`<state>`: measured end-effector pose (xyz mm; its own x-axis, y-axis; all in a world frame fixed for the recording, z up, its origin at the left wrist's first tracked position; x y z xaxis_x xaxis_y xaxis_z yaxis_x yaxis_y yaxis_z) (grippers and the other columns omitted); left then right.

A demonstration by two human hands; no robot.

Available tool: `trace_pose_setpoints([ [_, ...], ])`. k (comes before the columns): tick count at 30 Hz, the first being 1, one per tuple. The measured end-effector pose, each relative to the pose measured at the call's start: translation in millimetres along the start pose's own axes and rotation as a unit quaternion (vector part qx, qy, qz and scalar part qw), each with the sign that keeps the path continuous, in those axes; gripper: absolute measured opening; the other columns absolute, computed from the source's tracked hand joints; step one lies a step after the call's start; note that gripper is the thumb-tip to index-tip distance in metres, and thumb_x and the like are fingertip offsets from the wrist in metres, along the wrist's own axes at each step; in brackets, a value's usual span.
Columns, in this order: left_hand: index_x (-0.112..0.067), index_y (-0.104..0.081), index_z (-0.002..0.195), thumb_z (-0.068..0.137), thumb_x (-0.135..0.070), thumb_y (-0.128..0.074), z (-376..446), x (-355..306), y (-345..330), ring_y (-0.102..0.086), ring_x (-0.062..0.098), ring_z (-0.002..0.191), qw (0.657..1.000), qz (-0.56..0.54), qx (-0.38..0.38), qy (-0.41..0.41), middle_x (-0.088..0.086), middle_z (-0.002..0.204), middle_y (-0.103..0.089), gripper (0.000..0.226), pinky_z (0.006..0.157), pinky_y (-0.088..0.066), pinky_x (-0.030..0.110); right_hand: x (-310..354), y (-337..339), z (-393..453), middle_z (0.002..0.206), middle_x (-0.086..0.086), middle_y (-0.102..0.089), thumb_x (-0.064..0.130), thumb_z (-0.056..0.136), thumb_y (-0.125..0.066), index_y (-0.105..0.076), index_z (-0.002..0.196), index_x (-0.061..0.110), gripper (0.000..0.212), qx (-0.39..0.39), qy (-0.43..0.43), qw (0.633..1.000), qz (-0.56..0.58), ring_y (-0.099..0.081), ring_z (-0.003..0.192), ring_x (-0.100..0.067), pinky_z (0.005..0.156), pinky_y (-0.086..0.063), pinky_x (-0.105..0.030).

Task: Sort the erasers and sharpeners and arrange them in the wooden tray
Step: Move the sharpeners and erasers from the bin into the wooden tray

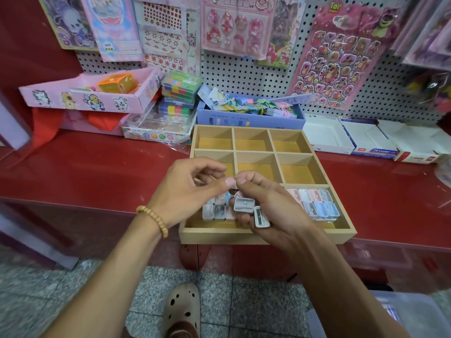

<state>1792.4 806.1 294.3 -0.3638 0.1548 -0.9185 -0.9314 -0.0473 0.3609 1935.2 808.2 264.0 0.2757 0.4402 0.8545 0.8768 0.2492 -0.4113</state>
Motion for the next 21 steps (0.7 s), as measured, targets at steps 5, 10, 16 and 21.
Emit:
trace_pose_setpoints([
  [5, -0.014, -0.076, 0.09, 0.065, -0.033, -0.079, 7.1, 5.7, -2.7, -0.068, 0.015, 0.078, 0.997, -0.067, 0.01, 0.021, 0.001, 0.084, -0.075, 0.032, 0.073, -0.058, 0.029, 1.7, -9.5, 7.0, 0.073, -0.01, -0.062, 0.007, 0.098, -0.055, -0.061, 0.087, 0.014, 0.015, 0.027, 0.008, 1.0, -0.01, -0.054, 0.058, -0.017, 0.037, -0.036, -0.019],
  [10, -0.013, -0.074, 0.092, 0.072, -0.008, -0.082, 8.9, 9.1, 4.3, -0.067, 0.01, 0.074, 0.996, -0.087, -0.016, 0.017, 0.008, 0.085, -0.074, 0.022, 0.066, -0.053, 0.018, 1.8, -1.8, 12.5, 0.072, -0.009, -0.059, 0.01, 0.098, -0.056, -0.061, 0.108, 0.019, 0.014, -0.014, 0.012, 1.0, 0.019, -0.05, 0.052, -0.016, 0.036, -0.038, -0.02],
  [16, -0.016, -0.072, 0.101, 0.068, 0.001, -0.084, 5.1, 1.5, 2.8, -0.066, 0.007, 0.072, 0.998, -0.06, -0.028, -0.021, 0.005, 0.09, -0.07, 0.039, 0.068, -0.055, 0.018, 6.8, 1.7, 15.5, 0.07, -0.008, -0.063, 0.013, 0.101, -0.053, -0.062, 0.107, -0.001, 0.018, -0.031, 0.027, 0.999, 0.0, -0.055, 0.049, -0.012, 0.04, -0.037, -0.019],
  [21, -0.034, -0.073, 0.099, 0.063, -0.008, -0.089, 3.1, -0.2, -1.2, -0.054, 0.004, 0.062, 0.997, 0.052, -0.009, -0.061, -0.006, 0.079, -0.06, 0.047, 0.06, -0.05, 0.02, 9.0, 1.1, 21.1, 0.09, -0.024, -0.063, 0.008, 0.099, -0.056, -0.064, 0.102, -0.004, 0.015, -0.049, 0.029, 0.996, -0.066, -0.056, 0.062, -0.021, 0.05, -0.039, -0.028],
])
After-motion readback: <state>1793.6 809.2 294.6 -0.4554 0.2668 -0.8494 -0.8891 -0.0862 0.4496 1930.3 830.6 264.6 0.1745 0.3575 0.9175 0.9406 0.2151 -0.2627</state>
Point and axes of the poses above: each hand's wrist, its own z-axis towards the middle knuckle, its own y-axis out of the back of the hand, x = y × z, the point moved 6 cm from there along z, towards the middle knuckle
